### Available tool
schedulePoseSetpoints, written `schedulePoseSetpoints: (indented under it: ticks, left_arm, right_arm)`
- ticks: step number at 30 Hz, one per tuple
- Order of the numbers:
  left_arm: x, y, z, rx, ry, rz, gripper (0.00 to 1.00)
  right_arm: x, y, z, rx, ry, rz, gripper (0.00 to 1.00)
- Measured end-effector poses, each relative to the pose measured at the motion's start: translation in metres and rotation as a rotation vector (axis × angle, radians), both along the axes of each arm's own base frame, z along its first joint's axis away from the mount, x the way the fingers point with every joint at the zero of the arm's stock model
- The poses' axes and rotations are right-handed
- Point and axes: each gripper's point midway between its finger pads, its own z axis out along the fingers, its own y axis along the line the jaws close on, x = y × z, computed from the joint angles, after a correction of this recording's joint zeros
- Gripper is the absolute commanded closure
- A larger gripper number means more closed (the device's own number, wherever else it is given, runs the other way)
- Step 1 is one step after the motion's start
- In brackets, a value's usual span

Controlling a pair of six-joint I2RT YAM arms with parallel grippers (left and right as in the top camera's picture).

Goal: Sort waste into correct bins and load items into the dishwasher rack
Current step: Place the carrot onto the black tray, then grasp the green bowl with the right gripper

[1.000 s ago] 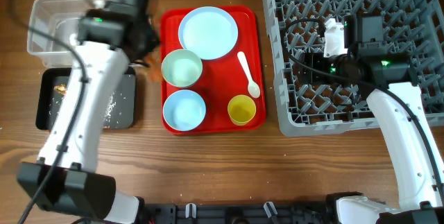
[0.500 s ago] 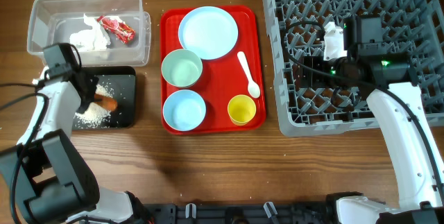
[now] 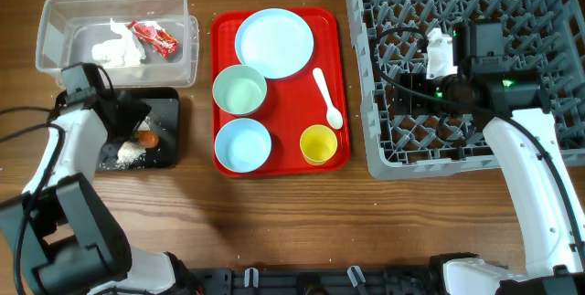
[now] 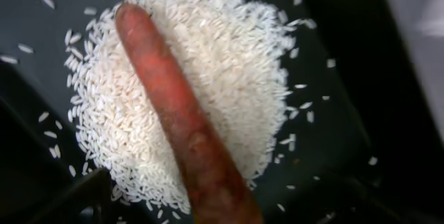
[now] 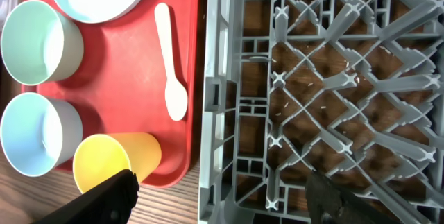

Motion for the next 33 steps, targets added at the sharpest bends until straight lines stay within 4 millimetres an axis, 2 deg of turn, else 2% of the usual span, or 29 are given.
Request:
schedulePoseSetpoints:
  ticks: [2, 6, 8, 10, 12, 13, 14, 16, 18, 20, 22, 23, 25, 26, 28, 29, 30, 31, 33]
  left_arm:
    - [0.006, -0.003, 0.029, 0.005, -0.019, -0.089, 0.0]
    - [0.01, -0.006, 0.084, 0.031, -0.09, -0.156, 0.01]
    - [0.02, -0.022, 0.115, 0.014, -0.195, -0.274, 0.02]
    - [0.033, -0.058, 0.147, -0.02, -0.319, -0.458, 0.01]
    - [0.046, -0.108, 0.174, -0.031, -0.424, -0.648, 0.01]
    - [0.05, -0.135, 0.181, -0.041, -0.457, -0.737, 0.01]
    - [0.051, -0.151, 0.183, -0.042, -0.464, -0.788, 0.01]
    - [0.047, -0.204, 0.18, -0.06, -0.46, -0.939, 0.01]
    - [0.039, -0.243, 0.169, -0.052, -0.422, -1.049, 0.01]
    - [0.033, -0.259, 0.157, -0.055, -0.372, -1.093, 0.0]
    - [0.029, -0.258, 0.149, -0.048, -0.33, -1.083, 0.0]
    - [0.031, -0.25, 0.148, -0.042, -0.32, -1.044, 0.0]
    - [0.038, -0.224, 0.148, -0.035, -0.317, -0.946, 0.0]
    - [0.041, -0.207, 0.152, -0.027, -0.327, -0.892, 0.0]
    - [0.042, -0.19, 0.162, 0.004, -0.35, -0.841, 0.0]
    - [0.043, -0.18, 0.167, 0.032, -0.359, -0.811, 0.0]
    - [0.043, -0.17, 0.17, 0.053, -0.36, -0.781, 0.0]
    - [0.043, -0.156, 0.17, 0.075, -0.349, -0.745, 0.0]
    - [0.042, -0.131, 0.168, 0.104, -0.328, -0.676, 0.0]
  right_arm:
    - [0.0, 0.0, 0.0, 0.0, -0.002, 0.0, 0.2]
    - [0.003, 0.0, 0.001, 0.001, -0.014, 0.0, 0.2]
    - [0.003, 0.0, 0.002, 0.001, -0.016, 0.0, 0.2]
    - [0.005, 0.0, 0.003, 0.002, -0.025, 0.0, 0.2]
    - [0.008, 0.001, 0.004, 0.004, -0.039, 0.0, 0.19]
    - [0.009, 0.001, 0.005, 0.005, -0.044, 0.0, 0.19]
    - [0.01, 0.001, 0.005, 0.005, -0.048, 0.0, 0.19]
    - [0.012, 0.001, 0.006, 0.007, -0.057, 0.001, 0.19]
    - [0.018, 0.01, 0.012, 0.051, -0.089, 0.023, 0.24]
    - [0.024, 0.021, 0.021, 0.116, -0.127, 0.051, 0.25]
    - [0.038, 0.047, 0.041, 0.218, -0.21, 0.083, 0.26]
    - [0.039, 0.064, 0.048, 0.253, -0.233, 0.111, 0.25]
    - [0.044, 0.129, 0.068, 0.324, -0.319, 0.172, 0.26]
    - [0.046, 0.147, 0.068, 0.337, -0.333, 0.181, 0.27]
    - [0.057, 0.182, 0.06, 0.374, -0.343, 0.177, 0.27]
    - [0.065, 0.203, 0.046, 0.403, -0.329, 0.168, 0.26]
    - [0.066, 0.206, 0.041, 0.414, -0.308, 0.151, 0.27]
    - [0.072, 0.224, 0.011, 0.411, -0.259, 0.139, 0.27]
    - [0.076, 0.236, -0.019, 0.413, -0.202, 0.108, 0.28]
